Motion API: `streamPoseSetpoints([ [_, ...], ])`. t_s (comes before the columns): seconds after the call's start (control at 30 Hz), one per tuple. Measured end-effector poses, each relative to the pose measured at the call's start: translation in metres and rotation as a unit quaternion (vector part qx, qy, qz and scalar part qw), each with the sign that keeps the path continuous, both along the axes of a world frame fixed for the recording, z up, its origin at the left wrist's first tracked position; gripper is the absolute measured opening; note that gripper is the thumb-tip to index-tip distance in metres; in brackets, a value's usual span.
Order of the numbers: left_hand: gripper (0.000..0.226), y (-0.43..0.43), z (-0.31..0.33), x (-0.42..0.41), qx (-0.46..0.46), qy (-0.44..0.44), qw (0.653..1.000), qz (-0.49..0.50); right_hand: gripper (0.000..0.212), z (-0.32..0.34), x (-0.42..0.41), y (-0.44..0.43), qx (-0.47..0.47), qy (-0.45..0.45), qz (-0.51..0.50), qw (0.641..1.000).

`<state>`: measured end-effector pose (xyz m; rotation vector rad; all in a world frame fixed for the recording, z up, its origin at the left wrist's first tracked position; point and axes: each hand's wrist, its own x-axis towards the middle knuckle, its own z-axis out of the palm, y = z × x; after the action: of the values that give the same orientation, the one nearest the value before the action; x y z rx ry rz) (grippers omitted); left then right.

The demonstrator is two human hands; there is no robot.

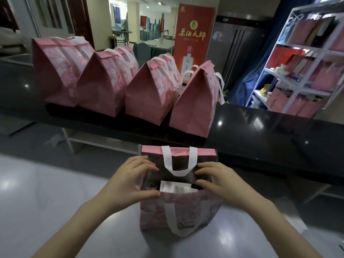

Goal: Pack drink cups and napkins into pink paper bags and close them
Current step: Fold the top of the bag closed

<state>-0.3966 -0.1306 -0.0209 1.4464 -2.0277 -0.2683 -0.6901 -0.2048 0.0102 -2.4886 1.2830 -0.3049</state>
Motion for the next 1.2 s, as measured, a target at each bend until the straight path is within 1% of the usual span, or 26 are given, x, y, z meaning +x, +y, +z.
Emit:
streamPoseSetpoints([
  [0.1,0.054,-0.012,0.002,-0.003,-0.045,-0.019,0.998,0.037,0.035,-0.005,-0.009,-0.003,-0.002,0.031,0.031,0.999],
  [0.17,0.056,-0.023,0.004,-0.006,-0.052,-0.019,0.997,0.056,0.036,-0.006,-0.006,-0.009,-0.058,0.053,0.053,0.996],
  [0.23,0.062,-0.034,0.004,-0.007,-0.042,-0.021,0.996,0.072,0.038,-0.003,0.003,-0.02,-0.134,0.077,0.057,0.986],
  [0.33,0.071,-0.049,0.004,-0.003,-0.008,-0.019,0.996,0.088,0.041,0.002,0.015,-0.038,-0.195,0.115,0.041,0.973],
  [0.37,0.074,-0.052,0.005,-0.002,0.007,-0.016,0.996,0.089,0.04,0.003,0.019,-0.042,-0.216,0.116,0.04,0.969],
  [0.43,0.078,-0.058,0.004,-0.001,0.027,-0.003,0.996,0.087,0.036,0.003,0.024,-0.051,-0.238,0.087,0.045,0.966],
  [0.5,0.08,-0.06,0.004,-0.001,0.032,0.011,0.996,0.085,0.031,0.004,0.028,-0.057,-0.207,0.039,0.036,0.977],
  [0.63,0.07,-0.062,0.003,-0.001,0.016,0.009,0.997,0.074,0.029,0.003,0.029,-0.065,-0.14,-0.057,-0.023,0.988],
  [0.73,0.071,-0.062,0.005,-0.001,0.02,0.033,0.996,0.075,0.037,0.005,0.024,-0.068,-0.066,-0.149,-0.027,0.986],
  [0.83,0.068,-0.062,0.004,-0.001,0.031,0.045,0.996,0.076,0.049,0.008,0.016,-0.063,0.005,-0.182,-0.001,0.983],
  [0.9,0.061,-0.061,0.003,-0.003,0.04,0.062,0.994,0.08,0.046,0.008,0.01,-0.06,0.037,-0.182,0.019,0.982],
  [1.0,0.049,-0.06,0.0,-0.007,0.036,0.077,0.992,0.089,0.026,0.011,0.002,-0.053,0.094,-0.173,0.029,0.98],
  [1.03,0.046,-0.06,-0.001,-0.008,0.035,0.08,0.992,0.092,0.031,0.013,-0.001,-0.052,0.112,-0.167,0.03,0.979],
  [1.07,0.044,-0.06,-0.002,-0.009,0.036,0.085,0.991,0.096,0.042,0.014,-0.004,-0.051,0.123,-0.154,0.033,0.98],
  [1.13,0.04,-0.058,-0.004,-0.01,0.038,0.095,0.989,0.104,0.062,0.016,-0.011,-0.048,0.12,-0.105,0.04,0.986],
  [1.2,0.039,-0.057,-0.006,-0.011,0.032,0.095,0.989,0.111,0.072,0.014,-0.016,-0.045,0.107,-0.07,0.051,0.99],
])
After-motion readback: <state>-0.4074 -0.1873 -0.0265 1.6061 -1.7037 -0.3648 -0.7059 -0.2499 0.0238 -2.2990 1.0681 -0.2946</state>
